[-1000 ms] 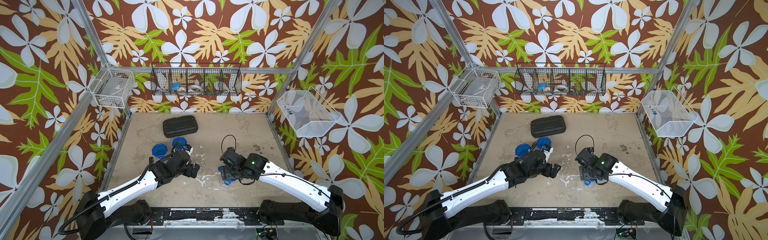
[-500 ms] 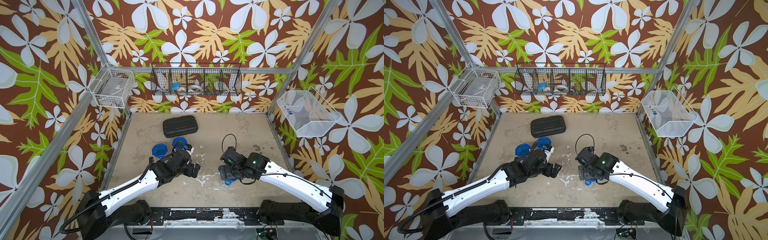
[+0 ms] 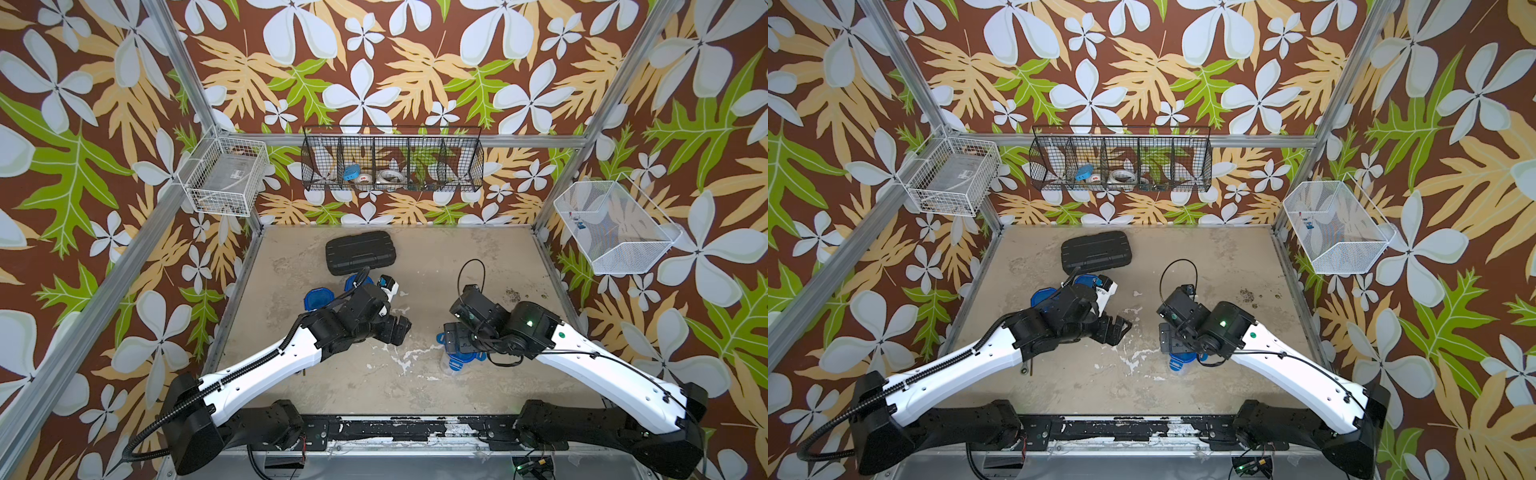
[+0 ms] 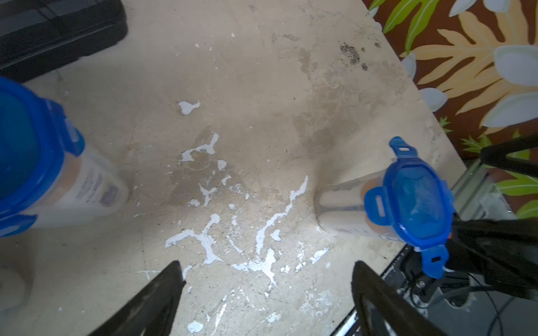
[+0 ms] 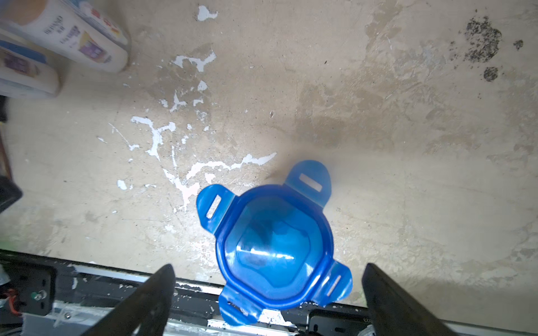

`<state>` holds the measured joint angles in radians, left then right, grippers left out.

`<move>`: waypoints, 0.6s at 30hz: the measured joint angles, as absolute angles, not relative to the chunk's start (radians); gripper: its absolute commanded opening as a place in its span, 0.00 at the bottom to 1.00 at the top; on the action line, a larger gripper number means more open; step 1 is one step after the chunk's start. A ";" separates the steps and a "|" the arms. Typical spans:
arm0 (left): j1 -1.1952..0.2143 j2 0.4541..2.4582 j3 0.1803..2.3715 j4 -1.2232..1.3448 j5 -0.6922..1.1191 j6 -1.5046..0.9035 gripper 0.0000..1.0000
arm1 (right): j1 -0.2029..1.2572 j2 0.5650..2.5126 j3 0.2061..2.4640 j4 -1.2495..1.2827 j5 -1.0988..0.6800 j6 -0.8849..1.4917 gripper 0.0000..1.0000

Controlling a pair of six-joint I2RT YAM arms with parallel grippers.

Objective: Pack away toiletry kits
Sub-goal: Close the lid on the container, then close the fastener on the container.

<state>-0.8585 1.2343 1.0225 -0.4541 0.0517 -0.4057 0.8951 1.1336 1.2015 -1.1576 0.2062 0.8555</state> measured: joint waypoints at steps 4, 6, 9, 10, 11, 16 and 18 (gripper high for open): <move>-0.897 1.315 1.132 -0.517 0.145 -0.421 0.80 | 0.895 1.007 1.124 -1.156 0.178 0.918 0.82; -0.933 1.363 1.191 -0.537 0.167 -0.421 0.78 | 0.895 0.961 1.074 -1.153 0.156 0.947 0.77; -0.982 1.434 1.273 -0.567 0.184 -0.420 0.75 | 0.895 0.905 1.007 -1.144 0.130 0.993 0.72; -0.994 1.457 1.297 -0.573 0.191 -0.419 0.73 | 0.895 0.889 0.990 -1.136 0.127 1.005 0.71; -1.002 1.478 1.317 -0.579 0.192 -0.416 0.72 | 0.895 0.876 0.977 -1.126 0.125 1.021 0.70; -1.023 1.562 1.393 -0.621 0.186 -0.408 0.68 | 0.895 0.841 0.934 -1.089 0.121 1.070 0.65; -1.038 1.593 1.422 -0.632 0.186 -0.394 0.67 | 0.894 0.831 0.931 -1.082 0.127 1.075 0.63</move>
<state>-1.0382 1.5929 1.4216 -0.6323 0.1860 -0.3939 0.8940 0.8310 0.9314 -1.0824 0.1272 1.0752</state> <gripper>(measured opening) 0.679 0.648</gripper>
